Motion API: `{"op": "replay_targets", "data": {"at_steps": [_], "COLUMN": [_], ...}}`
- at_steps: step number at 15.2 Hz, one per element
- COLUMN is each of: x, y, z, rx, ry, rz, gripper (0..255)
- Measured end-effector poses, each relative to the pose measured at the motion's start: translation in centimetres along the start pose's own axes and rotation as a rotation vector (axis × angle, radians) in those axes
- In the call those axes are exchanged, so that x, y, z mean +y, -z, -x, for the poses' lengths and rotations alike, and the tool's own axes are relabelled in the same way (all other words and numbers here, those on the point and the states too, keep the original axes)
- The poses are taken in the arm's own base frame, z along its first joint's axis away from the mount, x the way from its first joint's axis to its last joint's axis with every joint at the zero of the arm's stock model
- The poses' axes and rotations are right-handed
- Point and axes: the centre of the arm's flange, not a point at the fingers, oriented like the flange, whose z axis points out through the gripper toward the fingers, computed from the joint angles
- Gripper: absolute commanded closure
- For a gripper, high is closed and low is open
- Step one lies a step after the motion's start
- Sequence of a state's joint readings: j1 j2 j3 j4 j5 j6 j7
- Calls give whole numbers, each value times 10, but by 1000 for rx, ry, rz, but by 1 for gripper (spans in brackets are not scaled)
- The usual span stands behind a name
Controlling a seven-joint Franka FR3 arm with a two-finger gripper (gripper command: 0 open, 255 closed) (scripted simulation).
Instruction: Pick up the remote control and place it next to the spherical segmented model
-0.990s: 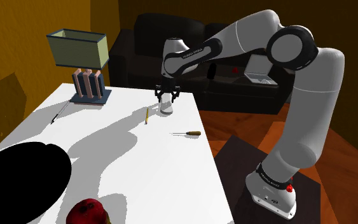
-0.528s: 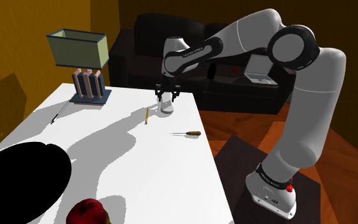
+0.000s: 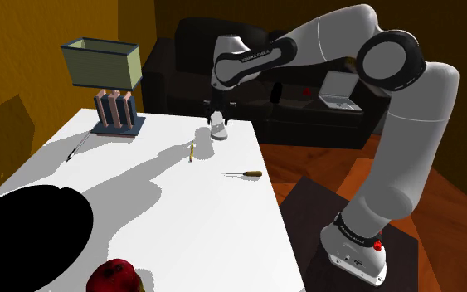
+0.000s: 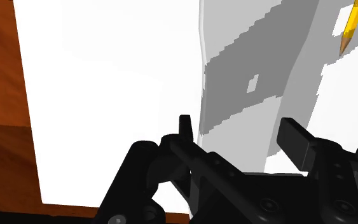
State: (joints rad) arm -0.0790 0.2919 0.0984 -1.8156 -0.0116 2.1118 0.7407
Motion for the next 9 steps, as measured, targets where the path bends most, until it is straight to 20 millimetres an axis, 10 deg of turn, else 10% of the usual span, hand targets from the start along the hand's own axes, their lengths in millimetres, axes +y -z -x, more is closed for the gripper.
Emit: {"op": "replay_targets", "data": {"at_steps": [9], "x": [1], "y": [47], "z": [0], "rx": [0], "ry": [0], "rz": [0], "gripper": [255]}}
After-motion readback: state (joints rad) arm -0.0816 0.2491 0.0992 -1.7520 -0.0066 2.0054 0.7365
